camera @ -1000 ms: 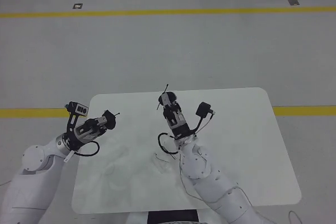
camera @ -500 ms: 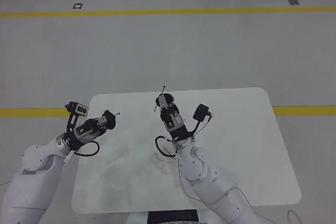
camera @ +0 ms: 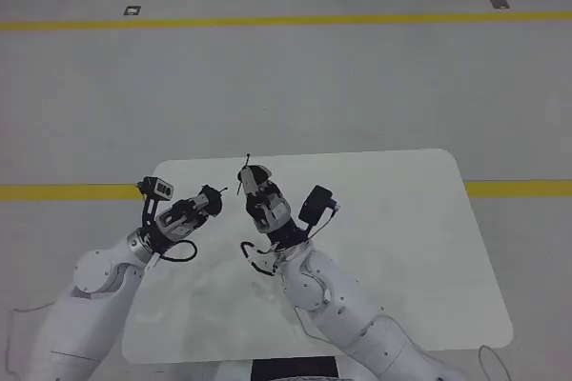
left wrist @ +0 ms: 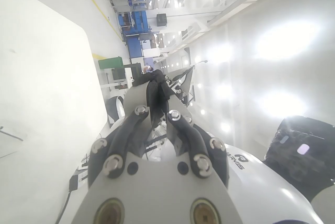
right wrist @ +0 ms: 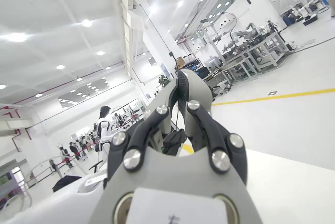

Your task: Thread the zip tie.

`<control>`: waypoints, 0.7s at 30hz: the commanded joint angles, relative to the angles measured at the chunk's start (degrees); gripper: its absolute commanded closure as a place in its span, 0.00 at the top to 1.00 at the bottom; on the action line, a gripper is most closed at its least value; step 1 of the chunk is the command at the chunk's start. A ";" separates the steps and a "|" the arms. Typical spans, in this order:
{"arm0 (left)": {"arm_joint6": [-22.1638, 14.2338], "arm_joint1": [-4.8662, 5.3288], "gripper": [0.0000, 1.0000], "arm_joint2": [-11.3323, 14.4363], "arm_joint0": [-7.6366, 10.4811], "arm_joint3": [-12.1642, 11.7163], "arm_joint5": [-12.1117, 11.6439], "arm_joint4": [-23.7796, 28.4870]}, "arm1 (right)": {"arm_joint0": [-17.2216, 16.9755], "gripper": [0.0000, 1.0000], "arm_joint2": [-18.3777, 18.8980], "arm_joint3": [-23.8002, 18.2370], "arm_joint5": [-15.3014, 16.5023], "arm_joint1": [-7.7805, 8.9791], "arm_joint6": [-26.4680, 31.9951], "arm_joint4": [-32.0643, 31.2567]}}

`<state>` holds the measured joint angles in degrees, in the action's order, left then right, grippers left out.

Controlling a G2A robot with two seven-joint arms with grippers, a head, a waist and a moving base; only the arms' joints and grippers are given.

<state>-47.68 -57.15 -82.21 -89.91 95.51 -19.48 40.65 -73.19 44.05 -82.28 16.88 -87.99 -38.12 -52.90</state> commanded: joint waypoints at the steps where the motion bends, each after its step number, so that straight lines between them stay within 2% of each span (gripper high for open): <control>1: 0.50 -0.26 0.00 0.70 0.35 -0.04 0.00 -0.43 | 0.43 0.00 -0.34 0.80 -1.13 -0.28 -0.91 -1.55; 5: 1.06 -0.71 0.00 1.50 0.57 -0.19 0.00 -0.84 | 0.81 0.00 -0.52 1.78 -3.43 -0.62 -2.50 -4.76; 17: 1.08 -1.00 0.00 1.46 0.56 -0.12 0.00 -0.83 | 0.83 0.00 -0.45 1.82 -3.68 -0.65 -2.57 -5.87; 21: 1.08 -1.00 0.00 1.46 0.56 -0.12 0.00 -0.83 | 0.91 0.00 -0.65 1.92 -5.05 -0.69 -1.48 -9.43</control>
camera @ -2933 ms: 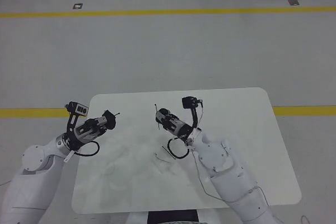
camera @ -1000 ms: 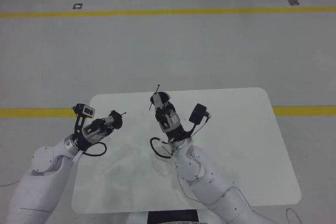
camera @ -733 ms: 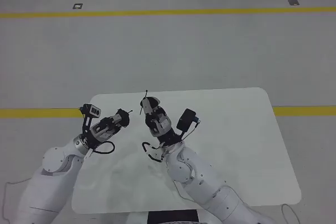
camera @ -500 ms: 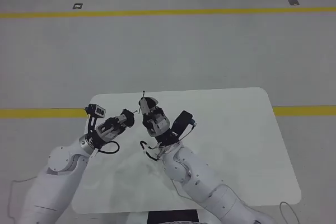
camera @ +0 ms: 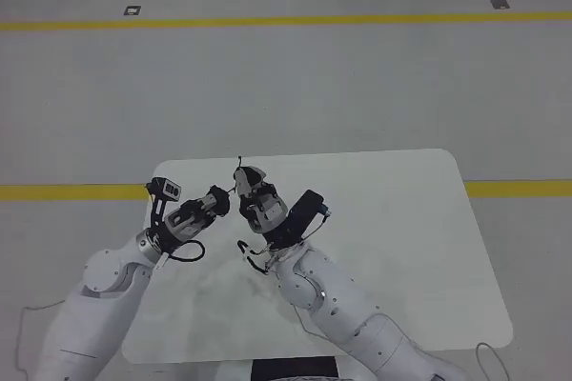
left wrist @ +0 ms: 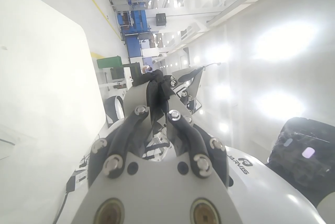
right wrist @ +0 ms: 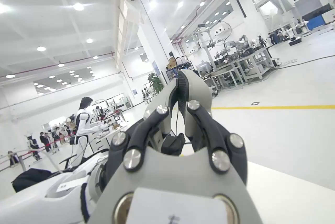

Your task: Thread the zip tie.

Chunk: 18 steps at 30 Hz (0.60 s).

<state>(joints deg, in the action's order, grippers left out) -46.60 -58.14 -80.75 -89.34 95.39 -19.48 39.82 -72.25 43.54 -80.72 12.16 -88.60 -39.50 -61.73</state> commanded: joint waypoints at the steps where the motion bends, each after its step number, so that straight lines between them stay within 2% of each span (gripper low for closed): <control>1: 0.00 0.00 0.00 0.00 0.00 0.00 0.00 0.00 | 0.12 0.00 -0.19 0.80 -0.75 -0.16 -0.12 -1.16; 6: 0.00 0.00 0.00 0.00 0.00 0.00 0.00 0.00 | 0.89 0.00 -0.97 2.62 -2.87 -0.80 -1.25 -3.09; 12: 0.00 0.00 0.00 0.00 0.00 0.00 0.00 0.00 | 2.07 0.00 -1.11 4.78 -7.07 -1.71 -3.62 -4.74; 18: 0.00 0.00 0.00 0.00 0.00 0.00 0.00 0.00 | 2.20 0.00 -1.11 5.01 -7.10 -1.80 -3.86 -4.90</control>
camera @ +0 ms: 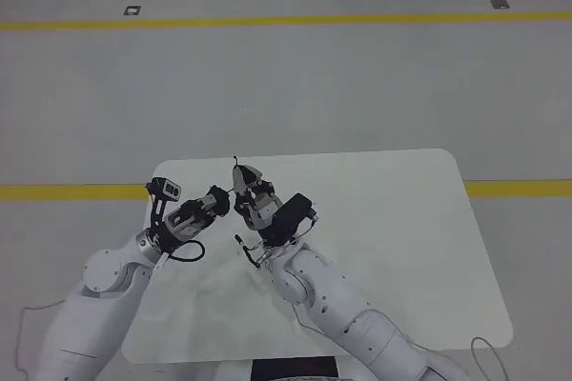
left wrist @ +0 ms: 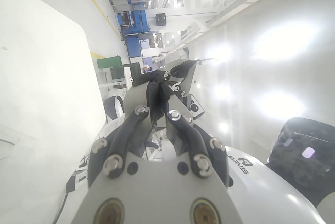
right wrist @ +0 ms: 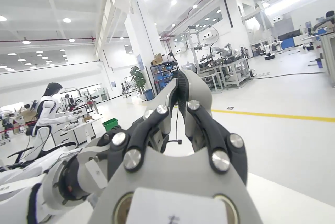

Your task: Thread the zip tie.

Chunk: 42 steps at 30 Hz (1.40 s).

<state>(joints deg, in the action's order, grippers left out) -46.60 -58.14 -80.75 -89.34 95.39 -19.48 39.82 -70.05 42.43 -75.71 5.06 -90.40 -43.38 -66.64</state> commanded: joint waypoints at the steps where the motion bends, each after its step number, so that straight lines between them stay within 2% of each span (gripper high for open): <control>1: 0.00 0.00 0.00 0.00 0.00 0.00 0.00 0.00 | 0.00 0.00 0.00 -0.01 0.00 0.00 0.01 0.01; 9: 0.00 0.00 0.00 0.00 0.00 0.00 0.00 0.00 | -0.73 0.00 0.82 -1.35 -0.74 0.00 2.15 -1.35; 20: 0.00 0.00 0.00 0.00 0.00 0.00 0.00 0.00 | -0.77 0.00 1.27 -1.04 -0.51 -0.42 3.91 -2.53; 42: 0.00 0.00 0.00 0.00 0.00 0.00 0.00 0.00 | -1.43 0.00 2.34 -1.11 -1.01 -1.16 4.55 -4.11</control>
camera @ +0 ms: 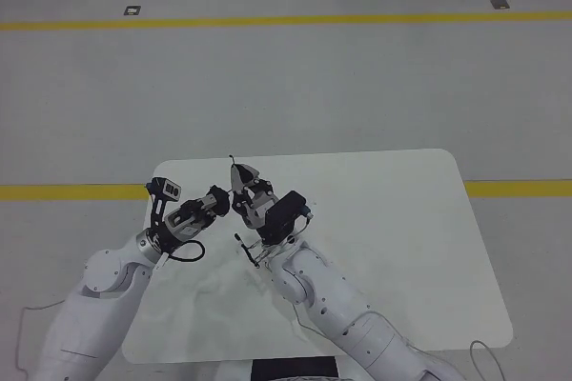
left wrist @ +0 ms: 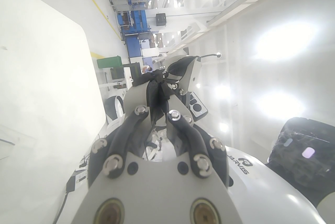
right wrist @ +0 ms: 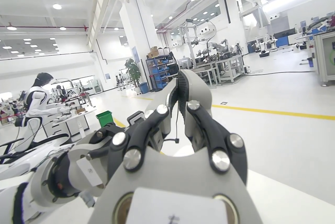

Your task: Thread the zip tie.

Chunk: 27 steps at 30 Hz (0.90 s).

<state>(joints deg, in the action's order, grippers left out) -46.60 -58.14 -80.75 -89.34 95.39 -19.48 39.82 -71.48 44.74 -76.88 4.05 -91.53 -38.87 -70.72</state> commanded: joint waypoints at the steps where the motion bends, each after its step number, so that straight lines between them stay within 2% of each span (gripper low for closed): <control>1: 0.00 0.00 0.00 0.00 0.00 0.00 0.00 0.00 | -0.01 0.00 0.05 0.10 0.01 -0.08 0.09 -0.07; 27: 0.00 0.00 0.00 0.00 0.00 0.00 0.00 0.00 | -1.71 0.00 1.47 -0.55 0.19 -0.26 1.15 -2.70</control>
<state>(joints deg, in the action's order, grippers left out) -46.60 -58.14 -80.75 -89.34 95.39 -19.48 39.82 -73.07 46.15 -77.34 4.22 -91.80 -37.75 -73.36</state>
